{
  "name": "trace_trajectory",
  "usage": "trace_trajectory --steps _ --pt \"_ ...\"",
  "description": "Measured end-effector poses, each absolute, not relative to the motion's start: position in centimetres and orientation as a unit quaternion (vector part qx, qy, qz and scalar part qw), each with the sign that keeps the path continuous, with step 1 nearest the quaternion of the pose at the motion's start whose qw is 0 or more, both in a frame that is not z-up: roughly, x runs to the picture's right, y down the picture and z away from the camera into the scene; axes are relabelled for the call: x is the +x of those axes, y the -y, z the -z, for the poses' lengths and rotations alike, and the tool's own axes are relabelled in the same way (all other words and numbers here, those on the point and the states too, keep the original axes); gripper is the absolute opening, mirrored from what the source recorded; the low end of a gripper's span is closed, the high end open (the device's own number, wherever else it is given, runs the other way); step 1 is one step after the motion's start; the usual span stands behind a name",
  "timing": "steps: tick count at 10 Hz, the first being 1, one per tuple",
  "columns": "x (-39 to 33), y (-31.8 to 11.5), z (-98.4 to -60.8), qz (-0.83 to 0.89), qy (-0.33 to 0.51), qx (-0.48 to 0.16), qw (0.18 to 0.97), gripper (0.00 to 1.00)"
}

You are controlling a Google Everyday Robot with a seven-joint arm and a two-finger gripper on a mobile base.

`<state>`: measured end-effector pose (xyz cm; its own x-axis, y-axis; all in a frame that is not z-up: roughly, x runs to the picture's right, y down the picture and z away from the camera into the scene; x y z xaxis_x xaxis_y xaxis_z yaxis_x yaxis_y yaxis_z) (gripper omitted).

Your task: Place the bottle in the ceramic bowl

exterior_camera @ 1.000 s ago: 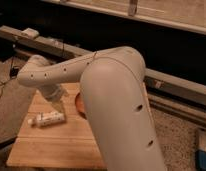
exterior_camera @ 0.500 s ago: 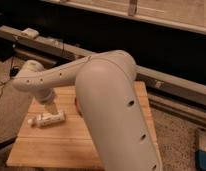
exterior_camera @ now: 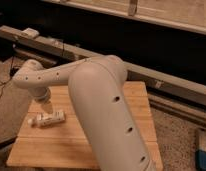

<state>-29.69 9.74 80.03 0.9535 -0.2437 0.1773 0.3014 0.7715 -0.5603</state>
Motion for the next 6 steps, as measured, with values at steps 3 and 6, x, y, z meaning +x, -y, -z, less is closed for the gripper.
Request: trace_trajectory --steps 3,6 --pt "-30.9 -10.4 -80.9 0.160 0.060 -0.320 0.932 0.65" --pt "-31.4 -11.6 -80.8 0.162 0.073 -0.331 0.927 0.65"
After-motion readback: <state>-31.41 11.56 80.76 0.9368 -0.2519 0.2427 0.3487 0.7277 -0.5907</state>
